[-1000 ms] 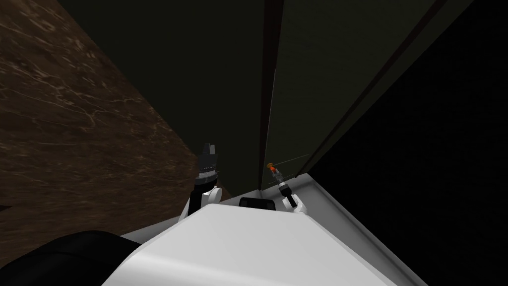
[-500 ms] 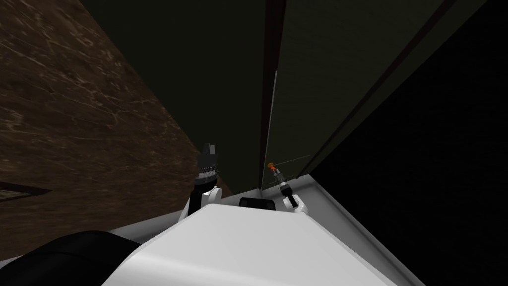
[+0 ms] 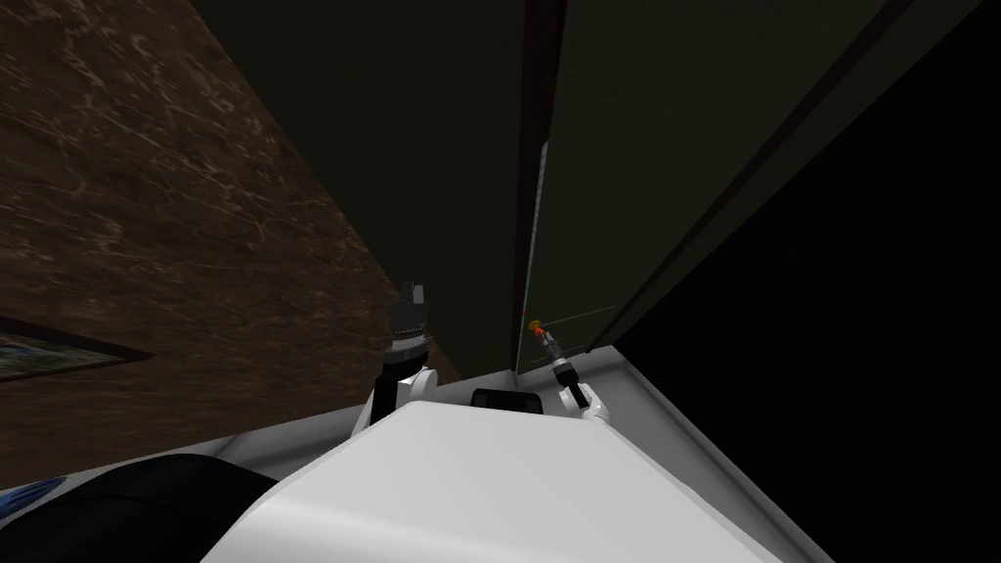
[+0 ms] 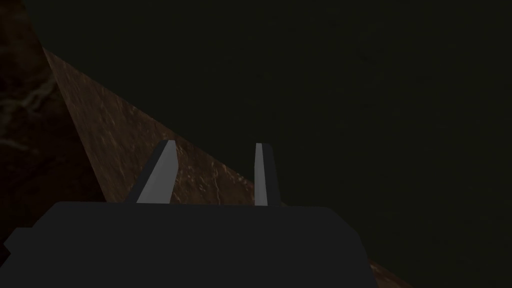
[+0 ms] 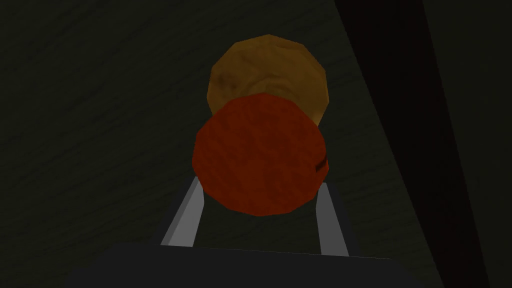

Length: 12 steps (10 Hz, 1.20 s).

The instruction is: Pull the door open

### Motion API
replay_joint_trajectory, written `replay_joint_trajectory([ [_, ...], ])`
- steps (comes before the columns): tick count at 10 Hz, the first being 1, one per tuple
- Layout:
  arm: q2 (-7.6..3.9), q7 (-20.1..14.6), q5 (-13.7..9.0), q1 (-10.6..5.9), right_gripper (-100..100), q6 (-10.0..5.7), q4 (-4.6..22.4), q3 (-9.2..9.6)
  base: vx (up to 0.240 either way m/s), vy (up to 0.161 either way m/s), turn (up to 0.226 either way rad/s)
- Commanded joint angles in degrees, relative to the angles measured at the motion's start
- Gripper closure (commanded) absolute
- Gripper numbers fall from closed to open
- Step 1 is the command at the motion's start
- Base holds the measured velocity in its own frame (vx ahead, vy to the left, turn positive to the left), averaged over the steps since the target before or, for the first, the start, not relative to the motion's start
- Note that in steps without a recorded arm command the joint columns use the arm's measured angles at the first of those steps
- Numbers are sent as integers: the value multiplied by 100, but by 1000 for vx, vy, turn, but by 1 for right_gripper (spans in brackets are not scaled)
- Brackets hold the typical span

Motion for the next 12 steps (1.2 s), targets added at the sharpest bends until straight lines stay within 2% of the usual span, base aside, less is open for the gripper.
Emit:
replay_joint_trajectory([
  [1, 32, -286, -121, 35, 100, -1, 43, 91, -39, -24, 122],
  [2, 32, -346, -121, 35, 100, -1, 43, 91, -32, -20, 51],
  [4, -12, -705, -333, 38, 100, 0, 53, 138, -34, -16, 121],
  [5, -12, -796, -333, 38, 100, 0, 53, 138, -33, -17, 48],
  [8, -56, -1231, -545, 41, 100, 1, 64, 185, -30, -12, 73],
  [9, -56, -1246, -545, 41, 100, 1, 64, 185, -29, -17, 44],
  [12, -104, -1692, -776, 44, 100, 2, 75, 235, -31, -12, 76],
])
